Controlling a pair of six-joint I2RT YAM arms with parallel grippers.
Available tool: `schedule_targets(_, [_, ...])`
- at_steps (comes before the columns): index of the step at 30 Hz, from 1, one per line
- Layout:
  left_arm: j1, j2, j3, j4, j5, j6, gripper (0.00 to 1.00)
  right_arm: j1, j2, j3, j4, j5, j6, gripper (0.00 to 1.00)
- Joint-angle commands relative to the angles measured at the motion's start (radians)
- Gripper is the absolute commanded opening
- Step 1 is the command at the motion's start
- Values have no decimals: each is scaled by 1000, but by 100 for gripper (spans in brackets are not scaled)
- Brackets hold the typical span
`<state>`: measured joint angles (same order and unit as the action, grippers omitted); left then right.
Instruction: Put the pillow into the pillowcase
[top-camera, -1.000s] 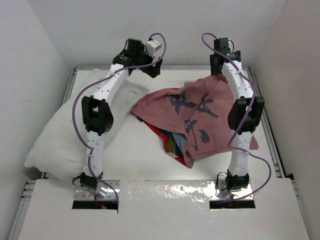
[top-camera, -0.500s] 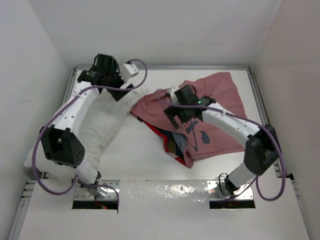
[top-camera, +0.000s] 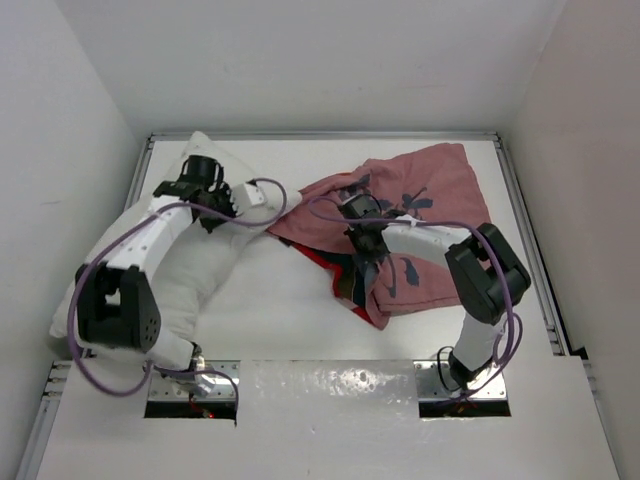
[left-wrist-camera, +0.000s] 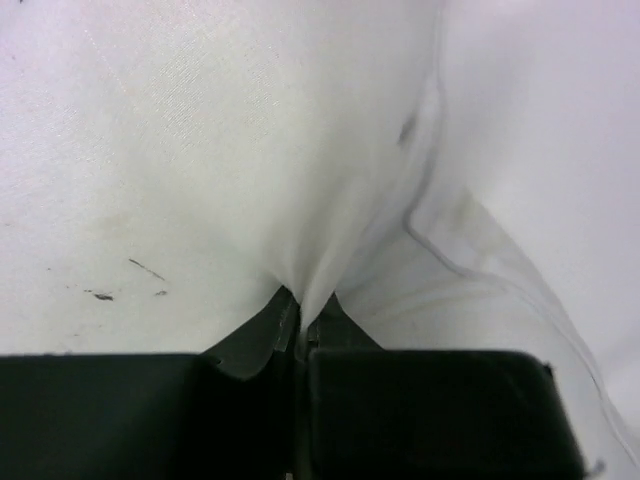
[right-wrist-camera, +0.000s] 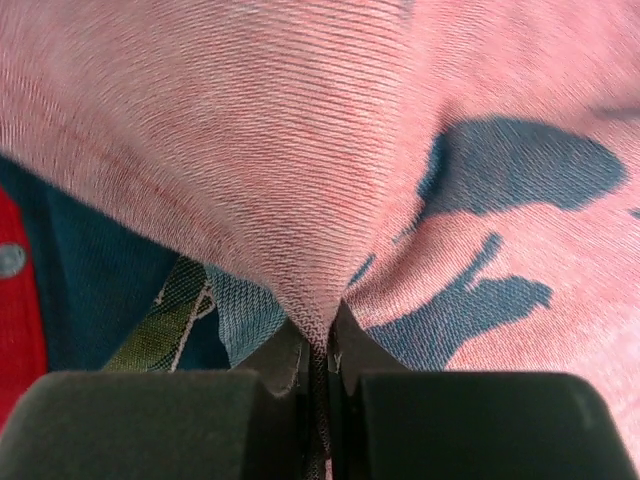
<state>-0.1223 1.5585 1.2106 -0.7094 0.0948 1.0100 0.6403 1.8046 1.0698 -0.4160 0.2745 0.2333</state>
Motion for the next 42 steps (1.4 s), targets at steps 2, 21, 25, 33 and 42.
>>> schedule_targets(2, [42, -234, -75, -425, 264, 476, 0, -101, -112, 36, 10, 121, 64, 0])
schedule_targets(21, [95, -119, 381, -79, 602, -499, 100, -107, -274, 140, -11, -181, -359, 37])
schedule_targets(25, [168, 181, 604, -128, 452, -622, 100, -51, -220, 174, 86, -305, -333, 58])
schedule_targets(33, [288, 621, 988, -228, 387, -602, 100, -22, -30, 257, 164, -425, -270, 62])
schedule_targets(42, [283, 649, 756, -438, 609, -262, 100, 9, 185, 265, 207, -324, -190, 61])
